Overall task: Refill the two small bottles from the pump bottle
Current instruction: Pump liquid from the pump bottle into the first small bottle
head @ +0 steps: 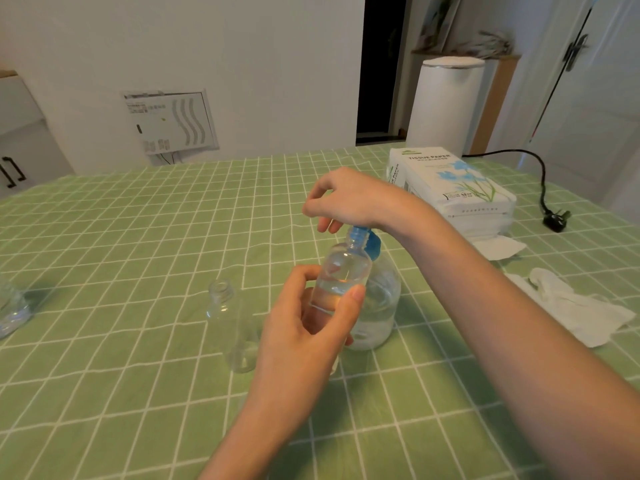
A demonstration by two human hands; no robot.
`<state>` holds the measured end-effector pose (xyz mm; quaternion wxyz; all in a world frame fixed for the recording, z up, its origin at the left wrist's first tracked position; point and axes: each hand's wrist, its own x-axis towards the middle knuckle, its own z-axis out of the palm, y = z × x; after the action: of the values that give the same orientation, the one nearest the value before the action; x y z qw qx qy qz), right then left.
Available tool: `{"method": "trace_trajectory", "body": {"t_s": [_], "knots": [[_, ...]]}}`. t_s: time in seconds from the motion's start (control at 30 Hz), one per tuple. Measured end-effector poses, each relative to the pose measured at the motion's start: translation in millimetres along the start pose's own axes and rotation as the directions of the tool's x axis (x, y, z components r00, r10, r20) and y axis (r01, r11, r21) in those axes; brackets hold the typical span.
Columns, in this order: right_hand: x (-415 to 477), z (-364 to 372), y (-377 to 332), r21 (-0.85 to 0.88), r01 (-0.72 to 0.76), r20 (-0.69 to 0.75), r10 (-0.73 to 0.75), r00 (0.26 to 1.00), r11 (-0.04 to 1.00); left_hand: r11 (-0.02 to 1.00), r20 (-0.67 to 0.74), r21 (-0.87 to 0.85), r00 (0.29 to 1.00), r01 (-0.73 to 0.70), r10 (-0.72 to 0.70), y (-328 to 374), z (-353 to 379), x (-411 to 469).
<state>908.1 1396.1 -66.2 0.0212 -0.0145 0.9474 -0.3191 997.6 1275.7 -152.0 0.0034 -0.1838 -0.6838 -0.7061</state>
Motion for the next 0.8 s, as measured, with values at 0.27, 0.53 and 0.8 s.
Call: {"method": "trace_trajectory", "body": {"t_s": [0.27,0.53,0.8], "knots": [[2.1,4.1,3.7,0.038,-0.045,0.064,0.042,0.997,0.998,1.0,0.0,0.011,1.0,0.013,-0.013,-2.4,-0.5,-0.6],[0.6,2.9,3.8,0.018,-0.031,0.044,0.03,0.999,0.999,0.999,-0.005,0.041,1.0,0.011,-0.011,-7.3,-1.7,-0.4],[1.0,0.8,1.0,0.003,-0.027,0.043,0.026,0.999,1.0,1.0,-0.001,0.028,1.0,-0.002,0.002,-4.5,-1.5,-0.2]]}}
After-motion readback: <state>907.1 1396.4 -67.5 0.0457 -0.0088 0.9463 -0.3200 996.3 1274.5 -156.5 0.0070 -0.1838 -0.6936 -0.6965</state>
